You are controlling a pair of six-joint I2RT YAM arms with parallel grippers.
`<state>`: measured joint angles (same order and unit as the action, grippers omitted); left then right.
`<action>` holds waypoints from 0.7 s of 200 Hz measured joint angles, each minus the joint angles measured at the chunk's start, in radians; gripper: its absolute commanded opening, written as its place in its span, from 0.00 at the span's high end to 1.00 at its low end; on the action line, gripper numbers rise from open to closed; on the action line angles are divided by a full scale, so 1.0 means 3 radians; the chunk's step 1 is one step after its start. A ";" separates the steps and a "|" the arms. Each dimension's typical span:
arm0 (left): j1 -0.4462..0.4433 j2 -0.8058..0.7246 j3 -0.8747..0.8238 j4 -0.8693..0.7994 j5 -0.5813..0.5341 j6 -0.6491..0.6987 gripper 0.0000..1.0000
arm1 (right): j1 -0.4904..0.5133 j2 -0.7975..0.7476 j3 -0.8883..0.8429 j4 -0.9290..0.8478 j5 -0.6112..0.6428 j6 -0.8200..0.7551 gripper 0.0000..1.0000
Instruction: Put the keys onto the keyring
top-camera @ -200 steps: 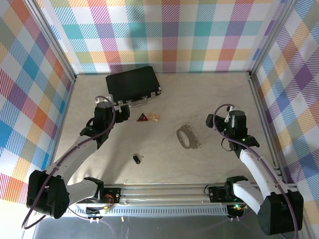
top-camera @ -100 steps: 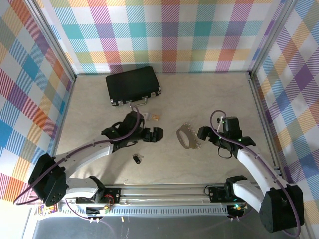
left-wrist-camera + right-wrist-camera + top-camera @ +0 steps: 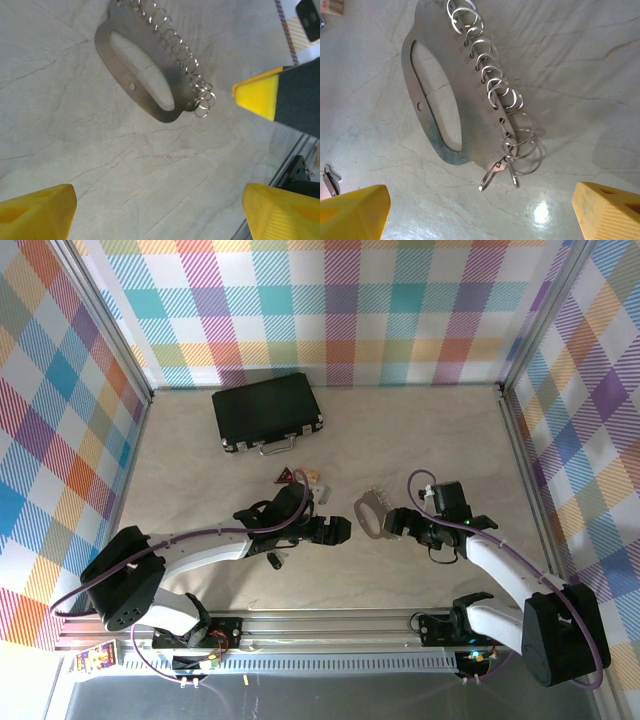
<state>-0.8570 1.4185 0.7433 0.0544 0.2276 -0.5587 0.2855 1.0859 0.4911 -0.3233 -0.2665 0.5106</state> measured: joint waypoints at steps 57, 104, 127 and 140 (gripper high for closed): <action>0.0000 -0.0135 -0.0217 0.0088 -0.0011 0.0005 0.21 | 0.0219 0.0125 -0.0023 0.0154 0.0023 0.0134 0.12; 0.0000 -0.0351 -0.0285 0.0090 -0.0039 0.0019 0.23 | 0.0416 0.0200 -0.0023 0.0244 0.0083 0.0249 0.17; 0.0000 -0.0470 -0.0329 0.0076 -0.0065 0.0048 0.23 | 0.0518 0.0212 -0.0023 0.0298 0.0109 0.0306 0.17; 0.0000 -0.0543 -0.0333 0.0037 -0.0093 0.0085 0.23 | 0.0580 0.0212 -0.0023 0.0331 0.0134 0.0345 0.17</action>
<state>-0.8570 1.2556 0.6434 0.0654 0.1997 -0.5331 0.4595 1.1496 0.4843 -0.2241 -0.2264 0.6140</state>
